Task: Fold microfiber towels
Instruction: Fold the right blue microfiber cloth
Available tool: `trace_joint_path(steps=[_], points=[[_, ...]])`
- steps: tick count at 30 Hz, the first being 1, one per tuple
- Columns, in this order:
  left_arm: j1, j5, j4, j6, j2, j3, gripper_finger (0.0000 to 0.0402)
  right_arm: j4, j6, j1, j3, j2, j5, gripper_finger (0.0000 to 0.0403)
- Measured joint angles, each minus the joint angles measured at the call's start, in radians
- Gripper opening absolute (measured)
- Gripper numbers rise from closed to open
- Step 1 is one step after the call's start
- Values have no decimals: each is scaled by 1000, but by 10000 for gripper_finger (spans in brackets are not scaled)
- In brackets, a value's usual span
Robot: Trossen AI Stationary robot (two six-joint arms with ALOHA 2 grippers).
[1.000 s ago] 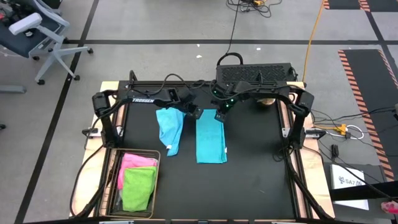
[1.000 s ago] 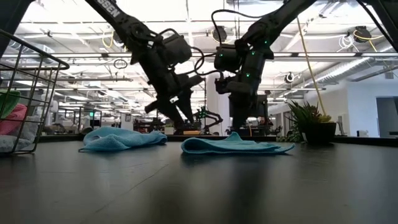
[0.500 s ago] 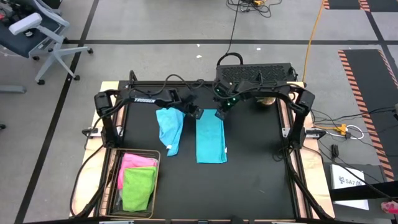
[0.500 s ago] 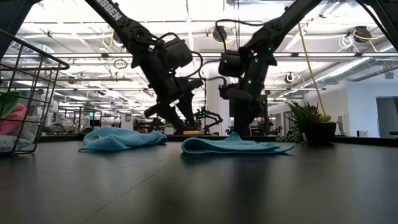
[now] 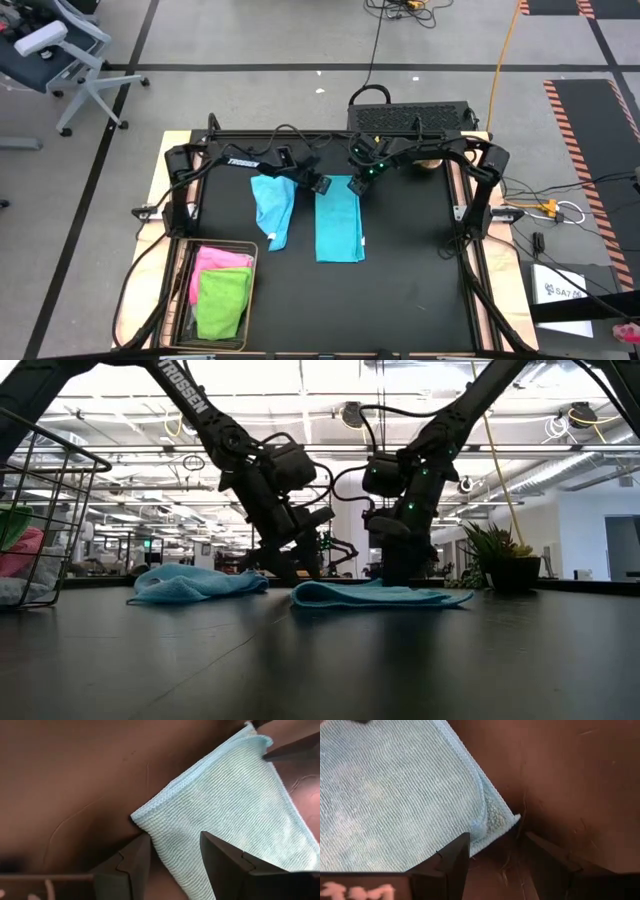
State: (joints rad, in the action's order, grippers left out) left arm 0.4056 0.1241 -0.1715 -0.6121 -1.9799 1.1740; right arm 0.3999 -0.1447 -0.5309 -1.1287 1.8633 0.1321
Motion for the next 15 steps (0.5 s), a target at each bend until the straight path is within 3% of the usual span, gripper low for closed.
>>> trace_joint_path(steps=[10,15], points=[[6,3,39,-10,-4,-1,175,-44,-34,6,1,3,0,175],[6,0,53,-29,-5,-2,175,-59,-81,8,2,5,-8,128]])
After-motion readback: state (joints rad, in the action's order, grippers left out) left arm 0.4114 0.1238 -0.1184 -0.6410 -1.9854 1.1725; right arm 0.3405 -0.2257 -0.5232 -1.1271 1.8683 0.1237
